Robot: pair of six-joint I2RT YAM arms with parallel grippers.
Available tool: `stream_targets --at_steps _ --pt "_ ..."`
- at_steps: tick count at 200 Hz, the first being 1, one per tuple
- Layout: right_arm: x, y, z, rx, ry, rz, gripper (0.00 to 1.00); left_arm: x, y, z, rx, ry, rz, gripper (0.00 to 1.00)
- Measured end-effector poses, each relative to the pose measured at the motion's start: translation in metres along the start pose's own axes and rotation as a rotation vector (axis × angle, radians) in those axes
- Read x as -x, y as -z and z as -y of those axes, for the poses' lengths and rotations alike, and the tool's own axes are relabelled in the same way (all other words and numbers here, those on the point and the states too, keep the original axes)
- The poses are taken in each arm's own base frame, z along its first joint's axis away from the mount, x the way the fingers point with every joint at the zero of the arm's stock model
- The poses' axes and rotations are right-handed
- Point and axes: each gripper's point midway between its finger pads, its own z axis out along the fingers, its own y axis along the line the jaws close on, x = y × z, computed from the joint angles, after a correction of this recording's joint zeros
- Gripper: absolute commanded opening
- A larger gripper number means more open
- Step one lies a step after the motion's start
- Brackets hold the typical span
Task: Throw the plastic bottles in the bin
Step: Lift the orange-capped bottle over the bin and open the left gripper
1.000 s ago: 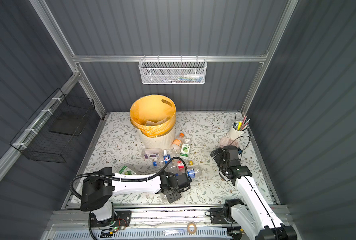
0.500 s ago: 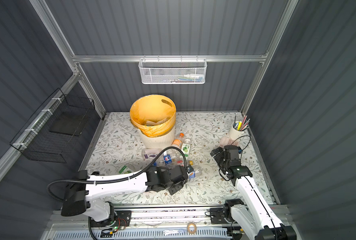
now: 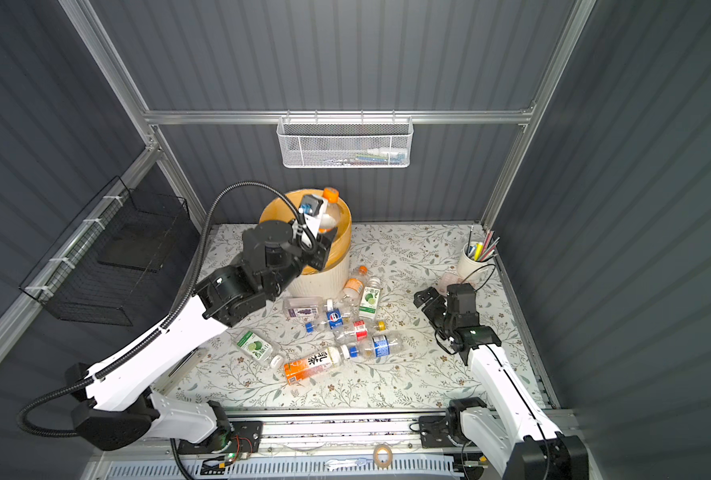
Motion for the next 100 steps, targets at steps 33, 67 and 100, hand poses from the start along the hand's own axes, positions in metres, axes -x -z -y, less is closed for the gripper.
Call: stream_targets --at_steps 33,67,100 --pt "0.002 0.008 -0.007 0.024 0.024 0.013 0.99 -0.029 -0.07 -0.04 0.055 0.068 -0.13 0.86" --pt "0.004 0.018 -0.006 0.021 0.037 0.037 0.99 -0.089 -0.081 -0.029 0.024 0.075 -0.288 1.0" --pt "0.001 0.019 0.001 -0.008 0.018 0.03 0.99 -0.055 -0.028 -0.043 0.031 0.116 -0.183 0.99"
